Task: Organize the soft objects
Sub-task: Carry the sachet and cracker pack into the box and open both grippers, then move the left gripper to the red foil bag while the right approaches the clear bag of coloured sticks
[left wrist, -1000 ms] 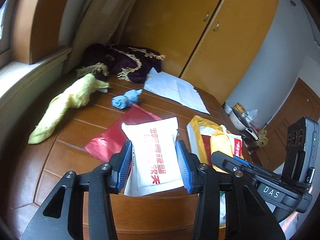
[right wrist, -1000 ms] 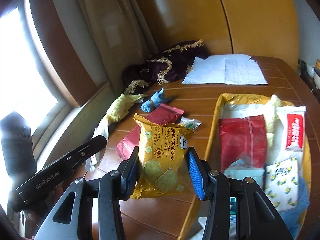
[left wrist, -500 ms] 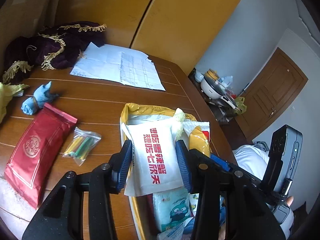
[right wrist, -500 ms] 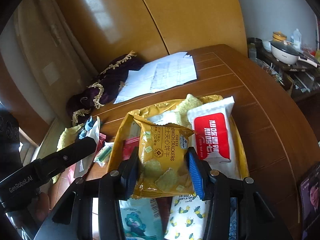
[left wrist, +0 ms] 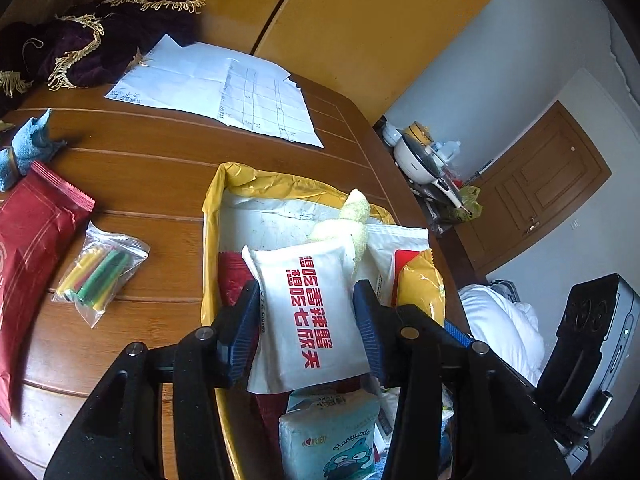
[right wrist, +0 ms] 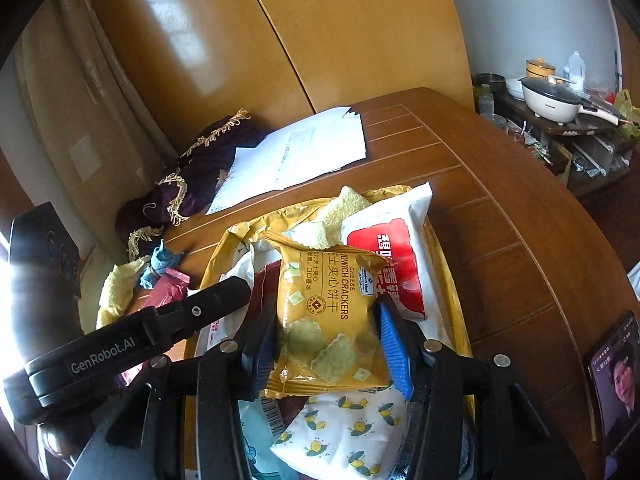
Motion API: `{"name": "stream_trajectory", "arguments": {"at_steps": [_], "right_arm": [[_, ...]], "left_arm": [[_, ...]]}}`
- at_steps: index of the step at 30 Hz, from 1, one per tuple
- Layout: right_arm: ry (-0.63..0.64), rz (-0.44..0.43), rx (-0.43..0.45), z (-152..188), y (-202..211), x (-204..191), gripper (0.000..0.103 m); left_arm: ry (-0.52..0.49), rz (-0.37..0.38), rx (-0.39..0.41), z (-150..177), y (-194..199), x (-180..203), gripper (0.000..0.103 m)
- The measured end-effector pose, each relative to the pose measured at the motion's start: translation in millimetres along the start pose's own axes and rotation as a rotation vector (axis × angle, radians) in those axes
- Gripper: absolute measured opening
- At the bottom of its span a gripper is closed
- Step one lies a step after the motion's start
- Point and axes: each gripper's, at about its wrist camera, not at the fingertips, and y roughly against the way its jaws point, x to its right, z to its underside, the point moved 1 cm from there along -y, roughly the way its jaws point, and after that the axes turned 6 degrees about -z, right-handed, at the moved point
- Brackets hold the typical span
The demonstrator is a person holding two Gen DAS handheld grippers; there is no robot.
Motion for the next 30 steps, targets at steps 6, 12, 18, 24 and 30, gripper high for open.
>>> {"name": "stream_trajectory", "arguments": {"at_steps": [6,12,18,24,30], "right_arm": [[-0.061,-0.078,0.028,0,8,10,0.053],[-0.06,-0.129,0.084,-1,31,2,0.06],[0.062,-0.224,0.096,5,50,-49,0.073],[0.192,-0.328,-0.027,29,23,-118,0.077],[0.262,-0.264,-0.145,35,-22,-170,0.077]], "left_arm": [[0.017,0.072,-0.006,-1,1,-1,0.066],[0.088,0.125,0.029,-3,36,-12,0.072],[0.118,-0.108,0.262,25,106,-54,0.08],[0.282,-0.221,0.322,52,140,-144,0.08],[0.229,-0.358,0.358,52,159,-162,0.08]]}}
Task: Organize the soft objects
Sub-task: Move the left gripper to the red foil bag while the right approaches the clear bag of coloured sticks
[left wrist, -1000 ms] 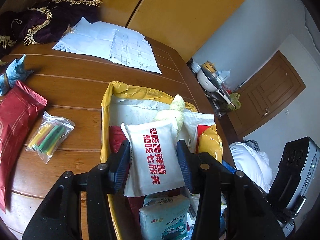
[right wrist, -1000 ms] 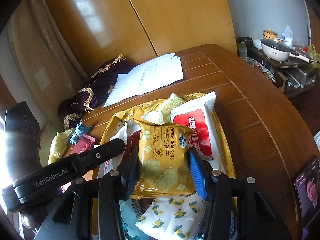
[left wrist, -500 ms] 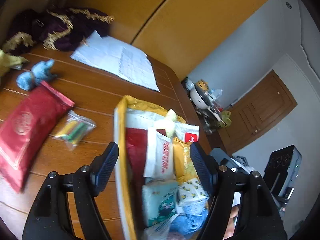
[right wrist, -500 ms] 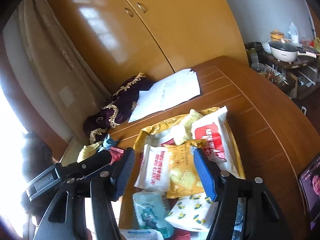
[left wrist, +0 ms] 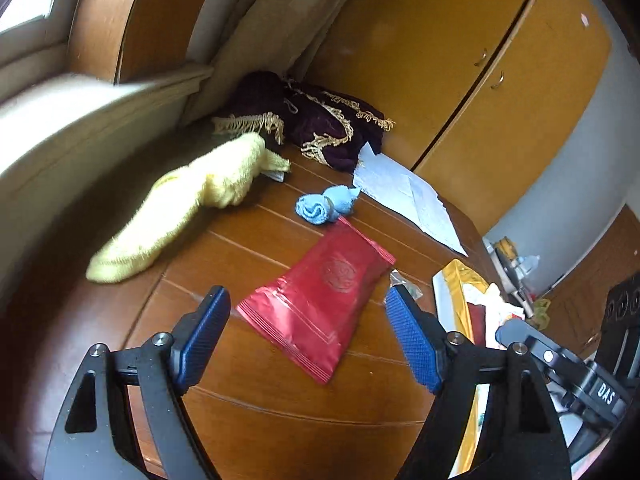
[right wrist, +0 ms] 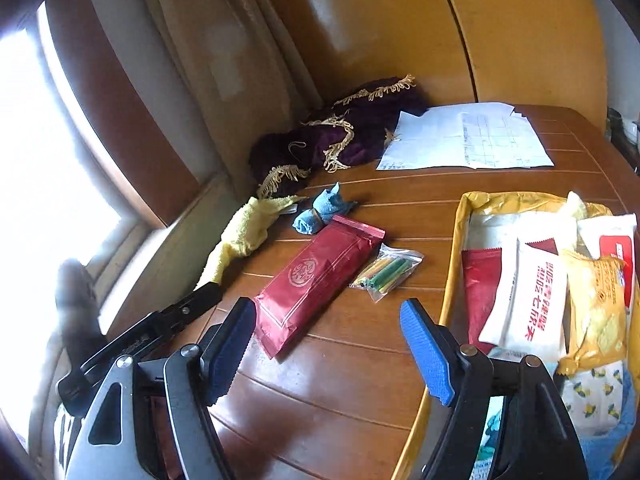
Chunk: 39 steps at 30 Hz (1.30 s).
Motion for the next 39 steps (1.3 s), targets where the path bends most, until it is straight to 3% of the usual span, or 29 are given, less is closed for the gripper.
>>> {"name": "stream_trajectory", "arguments": {"at_steps": [4,7,11,15,19,20,22,24,28,34,39], "right_arm": [[-0.05,0.045,-0.11,-25,-43,-3,0.077],[-0.089,0.102,-0.157,-36,-74,2,0.076],[-0.162,0.18,-0.228,-36,-104,17,0.047],[-0.188,0.287,-0.234,-36,-113,30,0.045],[-0.142,0.351,-0.259,-33,-127,28,0.044],[-0.136,0.349,-0.272,-31,-132,28,0.035],[-0.133,0.361,-0.262,-28,-132,28,0.028],[-0.15,0.328,-0.252,-26,-126,28,0.02],[-0.14,0.29,-0.174,-22,-97,21,0.02],[-0.083,0.098,-0.017,-10,-31,19,0.02],[-0.044,0.011,0.113,-23,18,40,0.02]], "left_arm": [[-0.054,-0.025,0.097,-16,5,-3,0.08],[0.026,0.001,0.063,-18,-12,-22,0.08],[0.066,0.011,-0.016,-8,-28,-35,0.08],[0.046,0.034,0.052,-10,-14,-33,0.08],[0.023,0.006,0.046,-8,-16,-30,0.08],[0.021,0.005,0.047,-8,-15,-30,0.08],[0.018,0.006,0.048,-8,-15,-30,0.08],[0.014,0.006,0.042,-7,-15,-30,0.08],[-0.008,0.001,0.033,-5,-18,-26,0.08],[-0.059,0.01,0.029,-1,-20,-16,0.08],[-0.128,0.013,-0.052,-1,-36,4,0.08]]}}
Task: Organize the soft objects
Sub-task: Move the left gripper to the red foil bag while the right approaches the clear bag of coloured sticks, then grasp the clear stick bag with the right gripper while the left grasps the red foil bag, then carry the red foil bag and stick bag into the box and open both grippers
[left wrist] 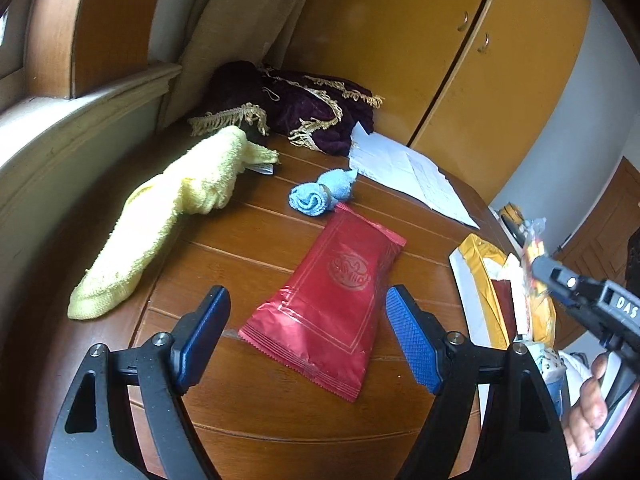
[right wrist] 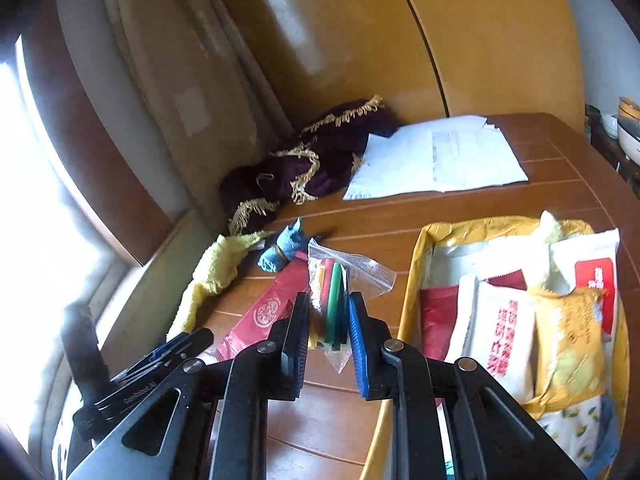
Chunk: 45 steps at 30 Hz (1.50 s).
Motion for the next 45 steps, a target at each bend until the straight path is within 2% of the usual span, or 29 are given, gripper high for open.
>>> {"name": "stream_trajectory", "arguments": {"at_steps": [3,5,8,11,12,16,20,22,24,28,31,32,36,40,45], "right_arm": [[0.024,-0.042,0.046,-10,12,14,0.02],[0.008,-0.08,0.084,-10,17,25,0.02],[-0.034,-0.147,0.102,-8,18,37,0.02],[-0.032,-0.103,0.106,-5,17,39,0.02],[-0.038,-0.104,0.104,-4,16,39,0.02],[-0.061,-0.085,0.085,-1,13,45,0.02],[-0.066,-0.095,0.09,2,14,49,0.02],[-0.064,-0.087,0.087,2,13,49,0.02],[-0.062,-0.087,0.085,3,12,49,0.02],[-0.067,-0.084,0.08,4,11,50,0.021],[-0.07,-0.085,0.083,4,11,52,0.023],[-0.073,-0.09,0.082,4,11,52,0.023],[-0.078,-0.095,0.08,4,11,54,0.023],[-0.073,-0.097,0.077,4,10,53,0.023],[-0.074,-0.106,0.094,4,13,53,0.023]], "left_arm": [[-0.106,-0.055,0.001,-5,-5,25,0.08],[-0.183,-0.062,0.006,-7,-9,43,0.08],[-0.28,-0.076,-0.049,-10,-30,65,0.08],[-0.354,-0.139,-0.043,-15,-52,76,0.08],[-0.365,-0.155,-0.046,-17,-58,77,0.08],[-0.359,-0.119,-0.134,-13,-78,73,0.08],[-0.407,-0.139,-0.124,-4,-79,77,0.08],[-0.399,-0.125,-0.13,-2,-78,77,0.08],[-0.388,-0.129,-0.171,-2,-87,74,0.083],[-0.334,-0.114,-0.171,-9,-86,66,0.083],[-0.328,-0.125,-0.165,-7,-84,66,0.073],[-0.315,-0.125,-0.162,-6,-83,66,0.067],[-0.25,-0.073,-0.19,-11,-80,59,0.057],[-0.24,-0.048,-0.197,-6,-74,63,0.054],[-0.209,0.091,-0.212,-3,-63,71,0.053]]}}
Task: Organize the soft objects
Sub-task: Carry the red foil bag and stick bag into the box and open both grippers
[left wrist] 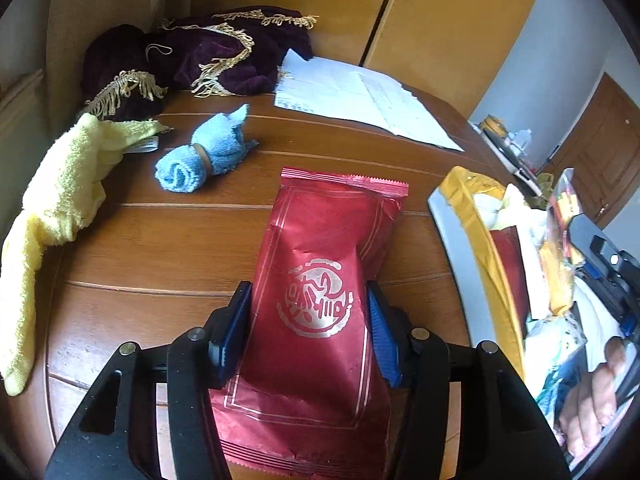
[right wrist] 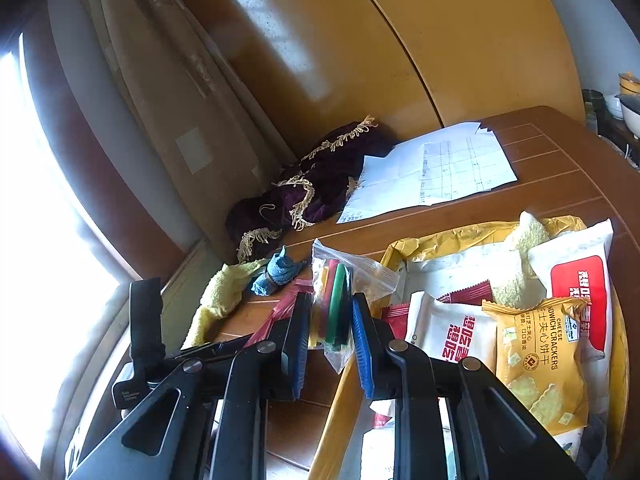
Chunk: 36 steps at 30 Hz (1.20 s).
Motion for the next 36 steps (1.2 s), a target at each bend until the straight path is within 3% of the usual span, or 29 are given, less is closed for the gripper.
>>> {"name": "stream_trajectory", "arguments": {"at_steps": [5,12,19,22,26,30,36], "right_arm": [[0.004,-0.001,0.006,1,2,-1,0.023],[-0.027,-0.006,0.046,2,24,1,0.021],[-0.045,0.092,-0.003,17,60,9,0.02],[-0.015,0.151,-0.015,23,75,11,0.02],[0.027,0.193,-0.054,31,80,10,0.02],[0.038,0.227,-0.12,41,68,13,0.02],[0.01,0.266,-0.179,52,54,28,0.023]], "left_arm": [[0.05,0.085,0.048,2,16,5,0.053],[0.114,0.131,0.114,6,45,23,0.053],[0.129,0.22,0.115,-1,60,68,0.053],[0.116,0.257,0.103,-5,60,90,0.053],[0.124,0.24,0.086,-19,48,114,0.053],[0.155,0.238,-0.004,-38,15,126,0.053],[0.136,0.209,-0.055,-26,-8,139,0.054]]}}
